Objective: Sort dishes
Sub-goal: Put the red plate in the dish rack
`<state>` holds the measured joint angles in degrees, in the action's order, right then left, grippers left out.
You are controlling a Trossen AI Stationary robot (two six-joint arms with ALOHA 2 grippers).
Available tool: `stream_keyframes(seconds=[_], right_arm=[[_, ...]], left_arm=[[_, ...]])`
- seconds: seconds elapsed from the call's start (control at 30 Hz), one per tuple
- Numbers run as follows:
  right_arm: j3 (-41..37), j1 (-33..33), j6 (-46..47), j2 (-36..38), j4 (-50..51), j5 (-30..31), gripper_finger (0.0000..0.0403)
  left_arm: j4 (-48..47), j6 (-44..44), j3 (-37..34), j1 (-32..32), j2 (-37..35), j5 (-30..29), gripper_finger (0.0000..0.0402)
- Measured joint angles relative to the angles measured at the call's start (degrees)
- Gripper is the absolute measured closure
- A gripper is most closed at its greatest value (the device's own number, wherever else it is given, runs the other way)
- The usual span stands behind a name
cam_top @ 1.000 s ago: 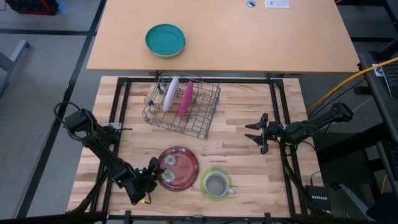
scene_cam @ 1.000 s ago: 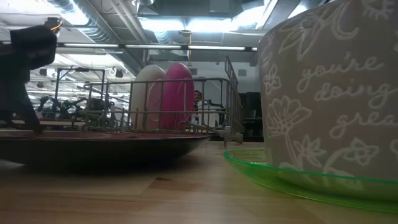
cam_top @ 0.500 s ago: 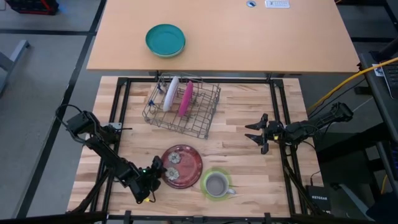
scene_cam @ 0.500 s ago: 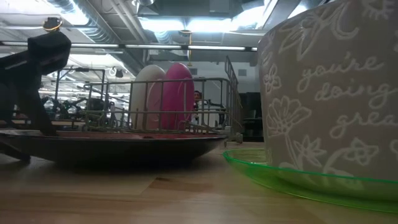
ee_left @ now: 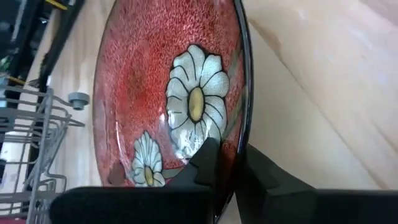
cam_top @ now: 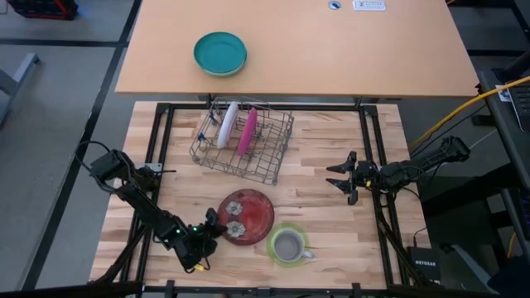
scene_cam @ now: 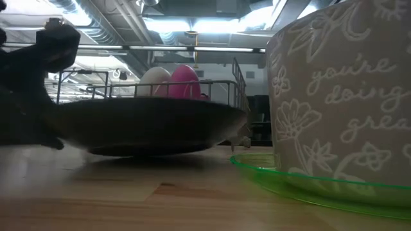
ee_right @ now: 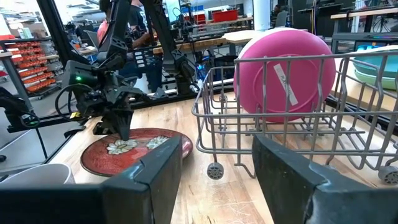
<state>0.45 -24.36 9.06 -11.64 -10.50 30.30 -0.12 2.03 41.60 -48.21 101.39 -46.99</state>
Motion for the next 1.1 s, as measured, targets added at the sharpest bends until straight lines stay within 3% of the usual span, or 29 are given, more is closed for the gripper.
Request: stream_keyframes(seconds=[0.2, 0.73, 1.1], right_arm=[[0.0, 0.0, 0.0, 0.0, 0.0, 0.0, 0.0205], [0.0, 0.0, -0.5, 0.0, 0.2, -0.1, 0.0205], [0.0, 0.0, -0.5, 0.0, 0.5, -1.5, 0.0205]], left_arm=[[1.0, -10.0, 1.7, 0.0, 0.0, -4.1, 0.0394], [1.2, -27.0, 6.8, 0.0, -3.6, -7.2, 0.0396], [1.2, -32.6, 11.0, -0.1, -9.3, -7.1, 0.0401]])
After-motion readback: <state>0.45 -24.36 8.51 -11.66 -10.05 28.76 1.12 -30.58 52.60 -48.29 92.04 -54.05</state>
